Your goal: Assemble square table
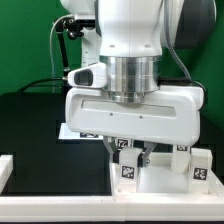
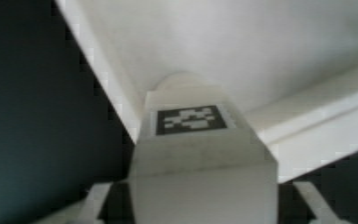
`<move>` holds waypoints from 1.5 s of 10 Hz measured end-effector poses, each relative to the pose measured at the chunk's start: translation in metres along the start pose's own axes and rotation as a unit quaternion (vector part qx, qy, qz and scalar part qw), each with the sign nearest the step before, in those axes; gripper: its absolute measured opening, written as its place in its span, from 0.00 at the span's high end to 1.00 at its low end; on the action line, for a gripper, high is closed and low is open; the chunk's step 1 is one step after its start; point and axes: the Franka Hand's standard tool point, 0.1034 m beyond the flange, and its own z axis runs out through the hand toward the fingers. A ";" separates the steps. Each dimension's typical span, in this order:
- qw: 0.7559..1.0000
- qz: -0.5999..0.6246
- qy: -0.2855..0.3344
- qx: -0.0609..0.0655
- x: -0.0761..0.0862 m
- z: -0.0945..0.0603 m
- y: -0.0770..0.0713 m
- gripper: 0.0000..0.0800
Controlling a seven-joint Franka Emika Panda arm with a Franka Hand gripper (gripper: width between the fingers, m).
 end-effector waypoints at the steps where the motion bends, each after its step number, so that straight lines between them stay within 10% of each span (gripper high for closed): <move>1: 0.999 0.031 -0.008 -0.006 -0.001 0.000 0.005 0.63; 8: 0.995 0.097 -0.020 -0.017 -0.002 -0.003 0.012 0.61; 10: 0.995 0.091 -0.028 -0.009 -0.011 -0.031 0.003 0.61; 11: 0.996 0.090 -0.023 -0.001 -0.010 -0.047 -0.002 0.36; 15: 0.996 0.084 -0.021 0.017 -0.008 -0.093 -0.016 0.19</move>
Offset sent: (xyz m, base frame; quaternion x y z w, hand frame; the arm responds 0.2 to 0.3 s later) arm 0.0061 0.0029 -0.0001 0.0225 0.0119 0.2671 0.9633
